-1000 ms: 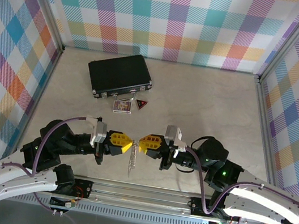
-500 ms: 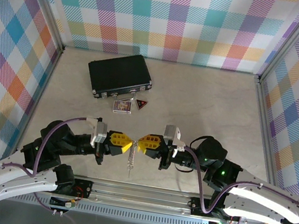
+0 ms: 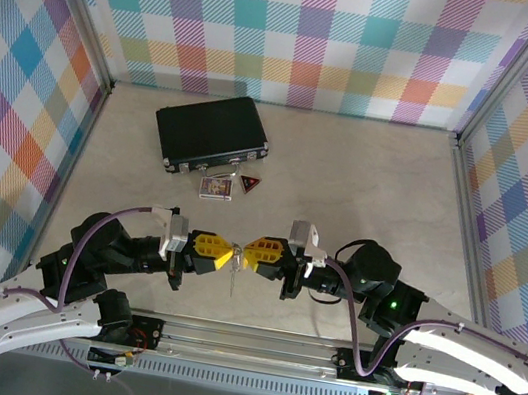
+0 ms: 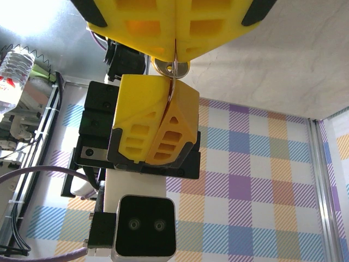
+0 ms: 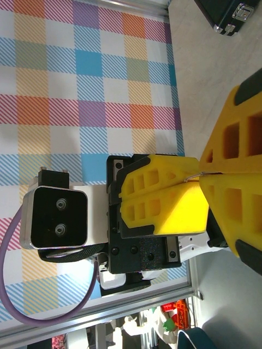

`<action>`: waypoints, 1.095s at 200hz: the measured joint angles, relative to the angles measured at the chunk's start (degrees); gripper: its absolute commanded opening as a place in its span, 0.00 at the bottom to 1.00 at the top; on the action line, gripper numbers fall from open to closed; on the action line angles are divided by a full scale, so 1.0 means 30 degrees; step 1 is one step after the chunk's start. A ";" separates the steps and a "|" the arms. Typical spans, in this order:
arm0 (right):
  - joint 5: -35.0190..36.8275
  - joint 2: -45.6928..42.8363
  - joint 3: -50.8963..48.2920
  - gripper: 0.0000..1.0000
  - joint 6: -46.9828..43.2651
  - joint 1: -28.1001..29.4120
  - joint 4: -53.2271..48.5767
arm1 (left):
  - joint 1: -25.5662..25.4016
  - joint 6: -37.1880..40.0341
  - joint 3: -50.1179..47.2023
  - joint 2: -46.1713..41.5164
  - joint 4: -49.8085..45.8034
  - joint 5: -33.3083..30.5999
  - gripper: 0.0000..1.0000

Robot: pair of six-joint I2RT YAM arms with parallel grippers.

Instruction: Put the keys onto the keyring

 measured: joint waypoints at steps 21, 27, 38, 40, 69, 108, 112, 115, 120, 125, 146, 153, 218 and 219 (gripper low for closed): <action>-0.0109 0.0007 0.0000 0.00 0.0007 0.0000 0.0000 | 0.0000 0.0000 0.0000 0.0000 -0.0007 -0.0007 0.00; -0.0124 0.0007 0.0000 0.00 0.0007 0.0000 0.0000 | 0.0000 0.0000 0.0000 0.0000 -0.0007 -0.0007 0.00; -0.0146 0.0007 0.0000 0.00 0.0007 0.0000 -0.0007 | 0.0000 0.0000 0.0000 0.0000 -0.0007 -0.0007 0.00; -0.0160 0.0007 0.0000 0.00 0.0007 0.0000 -0.0007 | 0.0000 0.0000 0.0000 0.0000 0.0000 -0.0007 0.00; -0.0189 0.0007 0.0000 0.00 0.0007 0.0000 -0.0007 | 0.0000 0.0000 0.0000 0.0000 0.0000 -0.0007 0.00; -0.0189 0.0117 0.0000 0.00 0.0015 0.0000 -0.0007 | 0.0000 0.0000 -0.0007 -0.0007 0.0000 -0.0007 0.00; -0.0189 0.0138 0.0000 0.00 0.0015 0.0000 -0.0007 | 0.0000 0.0000 -0.0007 -0.0007 0.0000 -0.0007 0.00; -0.0189 0.0160 0.0000 0.00 0.0015 0.0000 0.0000 | 0.0000 0.0000 -0.0007 -0.0007 0.0000 -0.0007 0.00; -0.0189 0.0182 0.0000 0.00 0.0007 0.0000 -0.0007 | 0.0000 -0.0007 -0.0007 -0.0007 0.0000 -0.0007 0.00; -0.0189 0.0204 0.0000 0.00 0.0015 0.0000 -0.0007 | 0.0000 0.0000 -0.0007 -0.0022 0.0000 -0.0015 0.00; -0.0204 0.0284 0.0000 0.00 0.0007 0.0000 -0.0007 | 0.0000 0.0000 -0.0029 -0.0095 0.0000 -0.0029 0.00; -0.0255 0.0284 0.0000 0.00 0.0007 0.0000 -0.0007 | 0.0000 -0.0007 -0.0036 -0.0131 -0.0007 -0.0051 0.00; -0.0255 0.0182 0.0000 0.00 0.0007 0.0022 0.0372 | 0.0000 -0.0007 -0.0044 -0.0393 0.0000 -0.0066 0.00; -0.0255 0.0182 0.0000 0.00 0.0007 0.0022 0.0372 | 0.0000 -0.0007 -0.0044 -0.0393 0.0000 -0.0066 0.00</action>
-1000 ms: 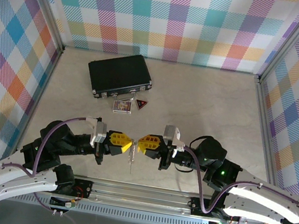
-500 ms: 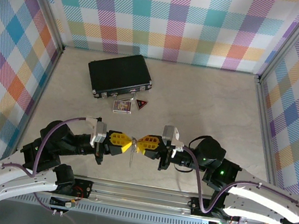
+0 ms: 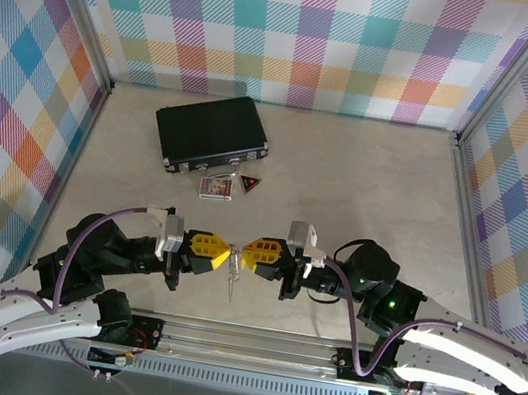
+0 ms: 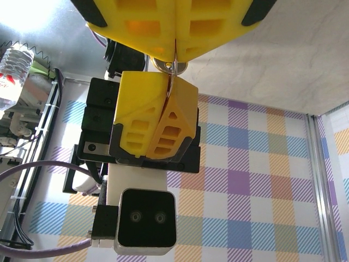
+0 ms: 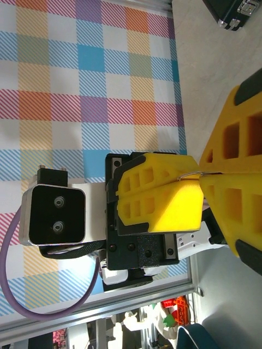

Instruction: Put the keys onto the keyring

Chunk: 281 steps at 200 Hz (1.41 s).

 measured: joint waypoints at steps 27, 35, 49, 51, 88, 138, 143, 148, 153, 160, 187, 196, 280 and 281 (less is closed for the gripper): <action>0.0000 0.0000 0.0000 0.00 -0.0007 0.0000 0.0051 | 0.0000 0.0000 0.0000 0.0000 0.0000 0.0000 0.00; 0.0000 0.0015 0.0000 0.00 0.0000 0.0000 0.0051 | 0.0000 0.0000 0.0000 0.0000 0.0000 0.0000 0.00; 0.0000 0.0036 0.0000 0.00 -0.0007 0.0000 0.0051 | 0.0000 0.0000 0.0000 0.0000 0.0000 0.0007 0.00; 0.0000 0.0044 0.0000 0.00 0.0000 0.0000 0.0058 | 0.0000 0.0000 0.0000 0.0000 0.0000 0.0007 0.00; 0.0000 0.0160 0.0000 0.00 0.0000 0.0000 0.0124 | 0.0000 -0.0007 -0.0015 0.0000 0.0000 0.0000 0.00; -0.0015 0.0357 0.0000 0.00 0.0000 0.0015 0.0495 | 0.0000 -0.0066 -0.0015 0.0000 0.0007 0.0000 0.00; -0.0015 0.0379 0.0000 0.00 0.0000 0.0015 0.0525 | 0.0000 -0.0073 -0.0015 0.0000 0.0007 -0.0007 0.00; -0.0015 0.0408 0.0000 0.00 0.0000 0.0015 0.0554 | 0.0000 -0.0080 -0.0015 0.0000 0.0007 -0.0007 0.00; -0.0029 0.0444 0.0000 0.00 0.0000 0.0015 0.0597 | 0.0000 -0.0080 -0.0015 0.0000 0.0007 -0.0007 0.00; -0.0073 0.0488 0.0000 0.00 0.0000 0.0015 0.0619 | 0.0000 -0.0080 -0.0015 0.0000 0.0007 -0.0007 0.00; -0.0168 0.0554 0.0000 0.00 -0.0007 0.0015 0.0641 | 0.0007 -0.0087 -0.0015 0.0000 0.0000 0.0000 0.00; -0.0226 0.0554 0.0000 0.00 0.0000 0.0015 0.0656 | 0.0007 -0.0087 -0.0015 -0.0007 0.0000 0.0000 0.00; -0.0714 0.0590 0.0007 0.00 -0.0102 0.0007 0.0474 | 0.0000 -0.0182 -0.0015 -0.0022 -0.0015 0.0080 0.00; -0.0721 0.0590 0.0007 0.00 -0.0102 0.0007 0.0474 | 0.0000 -0.0197 -0.0015 -0.0022 -0.0022 0.0073 0.00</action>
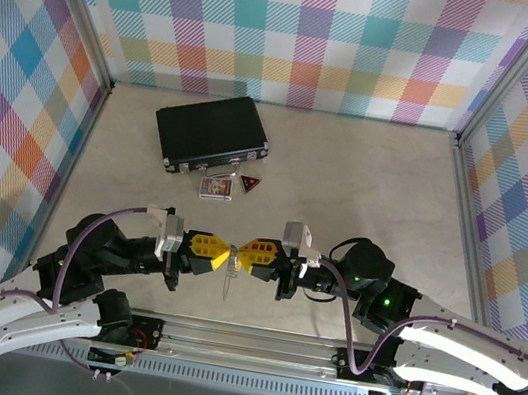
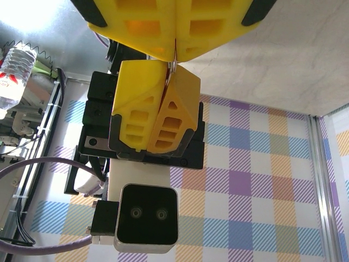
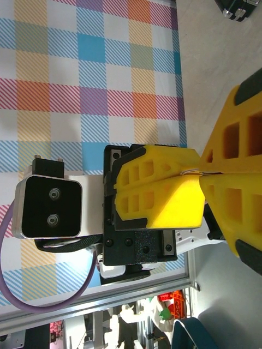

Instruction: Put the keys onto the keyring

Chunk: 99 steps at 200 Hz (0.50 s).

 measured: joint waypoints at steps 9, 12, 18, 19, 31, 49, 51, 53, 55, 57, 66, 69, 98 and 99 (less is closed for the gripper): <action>-0.0066 0.0015 0.0000 0.00 -0.0051 -0.0015 -0.0022 | 0.0000 -0.0036 0.0000 0.0000 0.0000 0.0000 0.00; -0.0080 0.0022 0.0007 0.00 -0.0073 -0.0022 -0.0029 | 0.0007 -0.0051 0.0000 0.0000 0.0000 0.0007 0.00; -0.0124 0.0022 0.0036 0.00 -0.0146 -0.0036 -0.0102 | 0.0000 -0.0095 0.0000 0.0000 0.0000 0.0007 0.00; -0.0138 0.0029 0.0036 0.00 -0.0160 -0.0036 -0.0124 | 0.0000 -0.0095 0.0000 0.0000 0.0000 0.0007 0.00; -0.0168 0.0080 0.0146 0.00 -0.0350 -0.0044 -0.0248 | 0.0000 -0.0109 0.0000 0.0000 0.0007 0.0007 0.00; -0.0219 0.0102 0.0291 0.00 -0.0568 -0.0051 -0.0525 | 0.0000 -0.0160 0.0000 -0.0007 0.0007 0.0000 0.00; -0.0211 0.0102 0.0306 0.00 -0.0612 -0.0051 -0.0561 | 0.0007 -0.0160 0.0000 -0.0007 0.0007 0.0000 0.00; -0.0219 0.0102 0.0321 0.00 -0.0648 -0.0051 -0.0597 | 0.0000 -0.0160 0.0000 -0.0007 0.0000 0.0007 0.00; -0.0211 0.0102 0.0328 0.00 -0.0663 -0.0051 -0.0627 | 0.0007 -0.0160 0.0000 -0.0007 0.0000 0.0007 0.00; -0.0211 0.0102 0.0335 0.00 -0.0721 -0.0051 -0.0634 | 0.0007 -0.0160 0.0000 -0.0007 0.0000 0.0007 0.00; -0.0204 0.0095 0.0372 0.00 -0.0903 -0.0051 -0.0750 | 0.0000 -0.0160 0.0000 -0.0007 -0.0007 0.0000 0.00; -0.0204 0.0095 0.0379 0.00 -0.0918 -0.0051 -0.0787 | 0.0007 -0.0160 0.0000 -0.0007 -0.0007 0.0007 0.00; -0.0138 -0.0007 0.0393 0.00 -0.1311 -0.0051 -0.1246 | 0.0007 -0.0153 0.0000 0.0000 -0.0138 0.0007 0.00; -0.0138 -0.0007 0.0393 0.00 -0.1326 -0.0051 -0.1260 | 0.0007 -0.0160 0.0000 0.0000 -0.0138 0.0015 0.00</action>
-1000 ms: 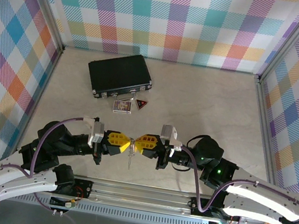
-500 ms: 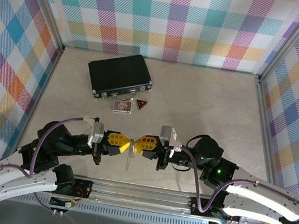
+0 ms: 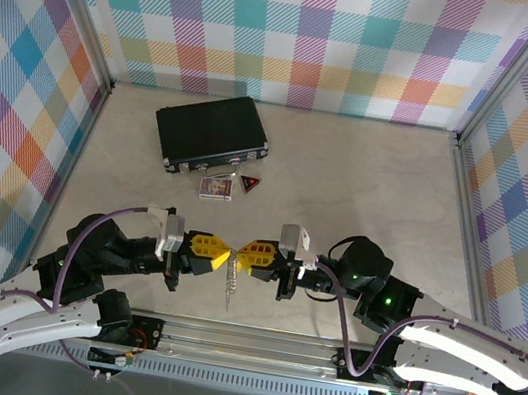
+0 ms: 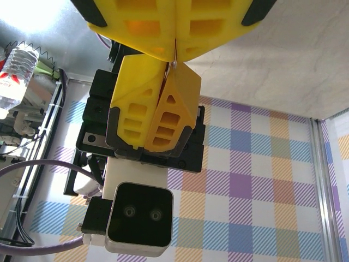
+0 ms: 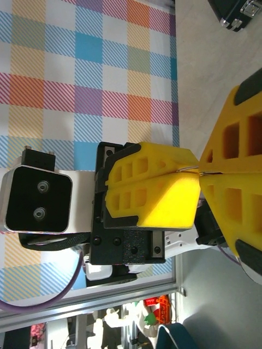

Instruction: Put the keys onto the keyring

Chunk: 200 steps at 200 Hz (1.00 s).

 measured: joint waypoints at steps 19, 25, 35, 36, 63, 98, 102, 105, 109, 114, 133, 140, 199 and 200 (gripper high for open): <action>-0.0007 -0.0036 0.0000 0.01 -0.0153 0.0007 -0.0372 | -0.0007 0.0000 0.0000 0.0007 0.0000 0.0007 0.00; -0.0007 -0.0036 0.0000 0.01 -0.0153 0.0007 -0.0488 | -0.0007 0.0007 0.0000 0.0007 0.0007 0.0015 0.00; -0.0007 -0.0036 0.0000 0.01 -0.0160 0.0015 -0.0648 | -0.0007 0.0007 0.0000 0.0022 0.0000 0.0058 0.00; -0.0007 -0.0036 0.0000 0.01 -0.0160 0.0015 -0.0648 | -0.0007 0.0007 0.0000 0.0022 0.0000 0.0058 0.00; -0.0007 -0.0036 0.0000 0.02 -0.0160 0.0022 -0.0780 | -0.0007 0.0007 -0.0007 0.0044 0.0000 0.0066 0.00; -0.0007 -0.0036 0.0000 0.03 -0.0160 0.0022 -0.0794 | -0.0007 0.0007 -0.0015 0.0036 0.0007 0.0066 0.00; -0.0007 -0.0036 0.0000 0.03 -0.0160 0.0022 -0.0794 | 0.0000 0.0007 -0.0015 0.0036 0.0007 0.0058 0.00; -0.0007 -0.0036 0.0000 0.04 -0.0160 0.0022 -0.0794 | -0.0007 0.0000 -0.0015 0.0036 0.0007 0.0066 0.00; -0.0007 -0.0044 0.0000 0.04 -0.0160 0.0022 -0.0801 | -0.0007 0.0007 -0.0015 0.0036 0.0007 0.0058 0.00; -0.0007 -0.0051 0.0000 0.05 -0.0160 0.0022 -0.0823 | -0.0007 0.0000 -0.0022 0.0036 0.0007 0.0066 0.00; -0.0007 -0.0073 0.0000 0.10 -0.0153 0.0022 -0.0889 | -0.0007 0.0007 -0.0058 0.0036 0.0036 0.0073 0.00; -0.0015 -0.0073 0.0000 0.11 -0.0168 0.0022 -0.0933 | -0.0007 0.0007 -0.0109 0.0036 0.0044 0.0066 0.00; -0.0160 -0.0197 -0.0007 0.12 -0.0168 0.0022 -0.1297 | -0.0007 0.0007 -0.0240 0.0036 0.0168 0.0058 0.00; -0.0160 -0.0204 -0.0007 0.12 -0.0168 0.0022 -0.1297 | -0.0007 0.0000 -0.0240 0.0036 0.0168 0.0058 0.00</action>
